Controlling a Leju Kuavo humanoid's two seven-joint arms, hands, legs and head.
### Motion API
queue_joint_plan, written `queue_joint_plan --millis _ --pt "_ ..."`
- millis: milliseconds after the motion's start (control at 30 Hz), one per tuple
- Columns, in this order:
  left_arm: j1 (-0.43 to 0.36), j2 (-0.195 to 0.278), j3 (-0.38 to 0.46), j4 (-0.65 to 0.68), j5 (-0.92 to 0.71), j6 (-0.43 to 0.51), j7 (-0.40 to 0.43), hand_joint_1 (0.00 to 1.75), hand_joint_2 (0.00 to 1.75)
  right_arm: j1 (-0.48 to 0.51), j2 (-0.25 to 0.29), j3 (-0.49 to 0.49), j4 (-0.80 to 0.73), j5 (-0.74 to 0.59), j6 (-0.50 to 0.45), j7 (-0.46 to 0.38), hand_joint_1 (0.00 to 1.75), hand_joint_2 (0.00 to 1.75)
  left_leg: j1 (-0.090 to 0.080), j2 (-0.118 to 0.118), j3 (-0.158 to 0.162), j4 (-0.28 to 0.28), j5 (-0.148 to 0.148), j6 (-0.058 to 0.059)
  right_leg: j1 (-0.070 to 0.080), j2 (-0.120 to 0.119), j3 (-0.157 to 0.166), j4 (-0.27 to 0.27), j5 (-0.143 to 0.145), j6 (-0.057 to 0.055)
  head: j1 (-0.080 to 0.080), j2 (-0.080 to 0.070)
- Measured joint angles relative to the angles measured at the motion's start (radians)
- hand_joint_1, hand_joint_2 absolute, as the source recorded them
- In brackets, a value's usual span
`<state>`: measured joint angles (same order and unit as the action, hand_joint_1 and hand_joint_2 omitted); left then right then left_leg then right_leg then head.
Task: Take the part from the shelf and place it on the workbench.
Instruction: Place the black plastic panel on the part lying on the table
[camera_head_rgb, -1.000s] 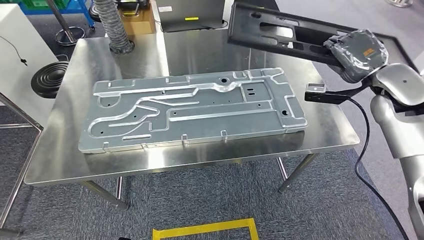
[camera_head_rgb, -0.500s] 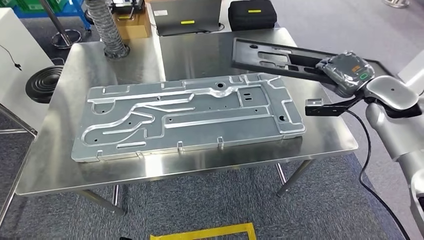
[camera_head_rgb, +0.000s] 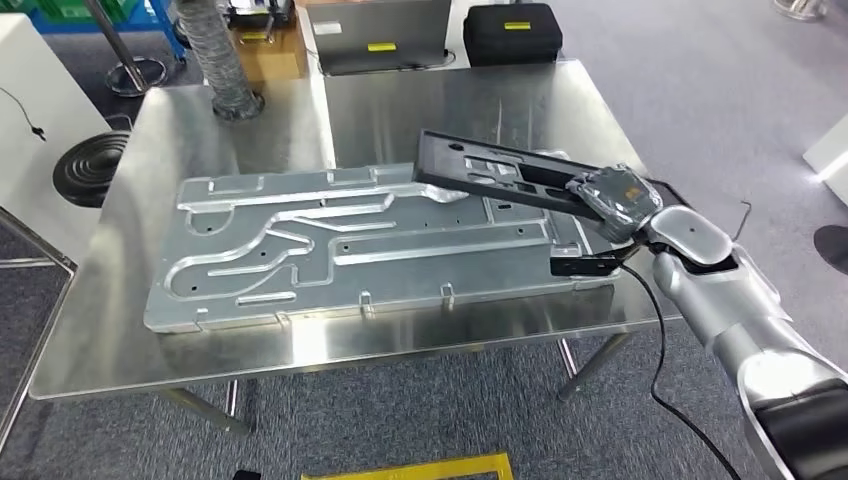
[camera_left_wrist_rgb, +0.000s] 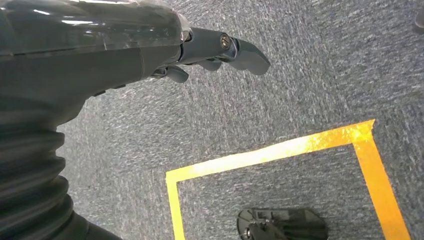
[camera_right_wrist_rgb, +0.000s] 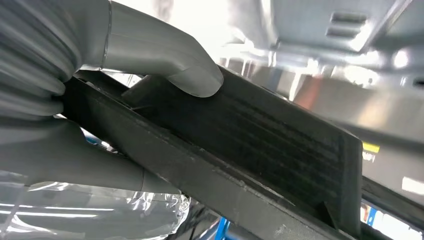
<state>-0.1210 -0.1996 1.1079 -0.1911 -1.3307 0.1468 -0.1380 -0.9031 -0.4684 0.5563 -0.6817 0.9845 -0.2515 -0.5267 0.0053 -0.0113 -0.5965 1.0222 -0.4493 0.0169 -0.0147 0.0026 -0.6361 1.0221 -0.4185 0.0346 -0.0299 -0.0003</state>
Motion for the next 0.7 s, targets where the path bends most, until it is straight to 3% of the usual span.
queue_joint_plan --millis 133,167,233,267,300,333,367,433,467,500,633,700 --pt "0.008 0.001 0.002 0.000 0.008 0.006 -0.002 0.00 1.75 -0.013 0.043 0.012 0.039 0.003 0.011 -0.015 1.71 1.75 -0.001 0.003 -0.004 0.023 -0.022 -0.022 -0.003 0.002 0.009 -0.006 -0.003 -0.026 0.000 0.000" --pt "0.009 0.001 0.003 0.000 0.008 0.006 -0.002 0.00 1.75 -0.017 0.050 0.014 0.046 0.003 0.011 -0.019 1.71 1.75 -0.001 0.004 -0.022 0.065 -0.044 -0.026 -0.005 0.000 0.014 -0.009 -0.005 -0.032 0.000 0.000" --pt "0.013 0.001 0.003 0.000 0.009 0.007 -0.002 0.00 1.75 -0.022 0.061 0.018 0.058 0.004 0.011 -0.025 1.71 1.75 0.001 0.005 -0.089 0.198 -0.100 -0.030 -0.002 -0.002 0.021 -0.009 -0.010 -0.040 0.000 0.000" --pt "0.016 0.001 0.003 0.000 0.009 0.007 -0.002 0.00 1.75 -0.022 0.065 0.020 0.065 0.004 0.010 -0.027 1.71 1.75 0.001 0.005 -0.123 0.260 -0.118 -0.030 -0.001 -0.003 0.024 -0.009 -0.013 -0.042 0.000 0.000" --pt "0.019 0.001 0.003 0.000 0.008 0.007 -0.002 0.00 1.75 -0.021 0.068 0.023 0.071 0.004 0.010 -0.030 1.71 1.75 0.001 0.005 -0.145 0.292 -0.117 -0.029 0.001 -0.003 0.027 -0.008 -0.015 -0.043 0.000 0.000" --pt "0.022 0.001 0.003 0.000 0.008 0.007 -0.002 0.00 1.75 -0.019 0.070 0.025 0.076 0.004 0.009 -0.032 1.71 1.75 0.001 0.005 -0.147 0.284 -0.097 -0.027 0.002 -0.002 0.031 -0.008 -0.018 -0.043 0.000 0.000" --pt "0.023 0.001 0.003 0.000 0.007 0.007 -0.002 0.00 1.75 -0.018 0.072 0.027 0.081 0.003 0.007 -0.033 1.71 1.75 0.000 0.005 -0.130 0.236 -0.061 -0.024 0.003 -0.002 0.036 -0.008 -0.022 -0.042 0.000 0.000" --pt "0.024 0.002 0.003 0.000 0.004 0.006 -0.003 0.00 1.75 -0.018 0.074 0.030 0.088 0.002 0.002 -0.036 1.71 1.75 -0.001 0.004 -0.068 0.094 0.011 -0.014 0.005 0.000 0.045 -0.006 -0.030 -0.036 0.000 0.000" --pt "0.024 0.002 0.003 0.000 0.002 0.005 -0.003 0.00 1.75 -0.017 0.074 0.030 0.091 0.001 -0.001 -0.038 1.71 1.75 -0.003 0.004 -0.044 0.043 0.028 -0.011 0.007 0.002 0.047 -0.005 -0.033 -0.032 0.000 0.000" --pt "0.023 0.002 0.003 0.000 0.001 0.004 -0.004 0.00 1.75 -0.016 0.074 0.031 0.094 0.000 -0.004 -0.040 1.71 1.75 -0.004 0.004 -0.031 0.015 0.032 -0.007 0.008 0.002 0.048 -0.005 -0.035 -0.027 0.000 0.000" --pt "0.021 0.004 0.003 0.000 -0.001 0.002 -0.004 0.00 1.75 -0.003 0.073 0.038 0.101 0.002 -0.007 -0.040 1.71 1.75 -0.002 0.004 -0.020 -0.005 0.030 0.012 0.006 0.002 0.045 0.006 -0.048 -0.005 0.000 0.000" --pt "0.019 0.004 0.003 0.000 -0.002 0.002 -0.003 0.00 1.75 0.004 0.073 0.041 0.101 0.005 -0.007 -0.036 1.71 1.75 0.001 0.004 -0.014 -0.013 0.031 0.020 0.003 0.001 0.004 0.092 -0.094 0.004 0.000 0.000"
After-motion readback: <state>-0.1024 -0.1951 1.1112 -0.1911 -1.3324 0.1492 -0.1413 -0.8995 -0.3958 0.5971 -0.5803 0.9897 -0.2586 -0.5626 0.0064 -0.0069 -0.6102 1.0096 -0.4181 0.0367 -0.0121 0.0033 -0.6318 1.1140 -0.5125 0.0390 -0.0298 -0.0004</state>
